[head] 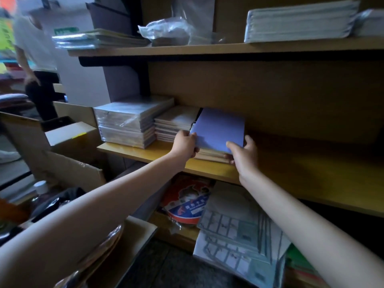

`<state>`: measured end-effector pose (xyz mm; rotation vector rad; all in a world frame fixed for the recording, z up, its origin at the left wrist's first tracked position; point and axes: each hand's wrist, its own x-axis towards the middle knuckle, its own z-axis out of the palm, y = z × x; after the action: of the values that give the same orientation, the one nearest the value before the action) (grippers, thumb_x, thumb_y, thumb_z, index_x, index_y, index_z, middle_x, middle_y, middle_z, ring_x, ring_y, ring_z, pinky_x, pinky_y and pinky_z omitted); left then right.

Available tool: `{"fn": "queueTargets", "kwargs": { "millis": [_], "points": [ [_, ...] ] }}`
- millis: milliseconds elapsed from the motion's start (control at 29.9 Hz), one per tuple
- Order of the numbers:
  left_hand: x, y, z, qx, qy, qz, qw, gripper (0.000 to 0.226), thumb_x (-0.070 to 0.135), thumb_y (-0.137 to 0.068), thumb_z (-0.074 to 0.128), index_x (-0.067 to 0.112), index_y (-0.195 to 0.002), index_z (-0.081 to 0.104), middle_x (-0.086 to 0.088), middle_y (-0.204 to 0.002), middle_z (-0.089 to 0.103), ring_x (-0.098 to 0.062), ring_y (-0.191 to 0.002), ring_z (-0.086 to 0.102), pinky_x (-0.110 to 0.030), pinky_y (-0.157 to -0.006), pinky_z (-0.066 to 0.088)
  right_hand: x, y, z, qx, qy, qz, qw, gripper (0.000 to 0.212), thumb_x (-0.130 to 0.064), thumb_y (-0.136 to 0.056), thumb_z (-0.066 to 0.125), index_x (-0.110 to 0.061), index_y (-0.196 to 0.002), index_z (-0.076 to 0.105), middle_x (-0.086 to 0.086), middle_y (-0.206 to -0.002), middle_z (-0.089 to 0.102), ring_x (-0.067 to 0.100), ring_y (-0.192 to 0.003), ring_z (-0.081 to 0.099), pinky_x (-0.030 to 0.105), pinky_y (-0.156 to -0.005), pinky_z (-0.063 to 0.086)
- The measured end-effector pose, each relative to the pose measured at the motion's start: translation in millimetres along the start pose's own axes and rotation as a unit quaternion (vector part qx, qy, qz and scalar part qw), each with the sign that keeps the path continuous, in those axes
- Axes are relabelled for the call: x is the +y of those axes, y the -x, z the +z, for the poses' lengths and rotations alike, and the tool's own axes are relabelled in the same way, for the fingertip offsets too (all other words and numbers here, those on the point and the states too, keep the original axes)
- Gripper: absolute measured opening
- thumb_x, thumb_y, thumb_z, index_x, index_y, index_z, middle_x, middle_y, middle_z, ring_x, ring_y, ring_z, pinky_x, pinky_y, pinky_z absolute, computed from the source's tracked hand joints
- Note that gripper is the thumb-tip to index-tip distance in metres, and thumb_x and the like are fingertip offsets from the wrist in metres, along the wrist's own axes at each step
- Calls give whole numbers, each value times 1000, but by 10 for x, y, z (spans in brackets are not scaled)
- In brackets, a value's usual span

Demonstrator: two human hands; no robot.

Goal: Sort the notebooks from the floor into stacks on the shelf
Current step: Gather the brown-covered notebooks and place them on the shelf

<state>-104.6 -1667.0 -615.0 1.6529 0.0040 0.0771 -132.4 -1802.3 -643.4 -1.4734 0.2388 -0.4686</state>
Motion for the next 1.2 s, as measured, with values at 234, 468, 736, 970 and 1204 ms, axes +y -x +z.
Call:
{"fn": "queueTargets", "kwargs": {
  "millis": [234, 468, 736, 970, 1204],
  "points": [
    [-277, -391, 144, 74, -36, 45, 996, 33, 27, -94, 53, 5, -119, 50, -6, -95, 56, -19, -67, 58, -29, -65, 51, 139, -230, -221, -106, 252, -95, 957, 50, -12, -86, 65, -15, -132, 48, 6, -138, 45, 19, -114, 53, 22, -91, 44],
    [-523, -434, 51, 108, -539, 335, 765, 41, 49, -89, 52, 33, -127, 54, -7, -152, 23, -31, -138, 20, -45, -105, 15, 255, -283, -143, 12, 400, -239, 885, 20, -24, -89, 60, -22, -109, 63, -4, -120, 56, 18, -96, 61, 29, -72, 48],
    [-331, -704, 209, 42, -634, 401, 660, 38, 46, -96, 37, 20, -122, 49, -1, -118, 61, -24, -100, 60, -32, -79, 38, 368, -459, -177, 35, 463, -276, 842, 28, -20, -90, 55, -23, -117, 60, -4, -119, 63, 24, -111, 51, 42, -92, 44],
    [-348, -799, 373, 73, -584, 368, 720, 31, 30, -97, 42, 19, -126, 49, -3, -130, 56, -22, -121, 48, -31, -92, 33, 370, -378, -142, 2, 539, -337, 772, 35, -17, -89, 51, -17, -123, 57, 4, -132, 51, 24, -121, 46, 37, -97, 38],
    [-484, -859, 411, 80, -507, 358, 780, 39, 36, -94, 45, 19, -128, 53, -1, -136, 52, -19, -132, 39, -30, -108, 23, 379, -371, -148, -38, 537, -333, 774, 39, -21, -94, 40, -15, -130, 53, 1, -143, 45, 19, -128, 43, 32, -105, 32]
  ]
}}
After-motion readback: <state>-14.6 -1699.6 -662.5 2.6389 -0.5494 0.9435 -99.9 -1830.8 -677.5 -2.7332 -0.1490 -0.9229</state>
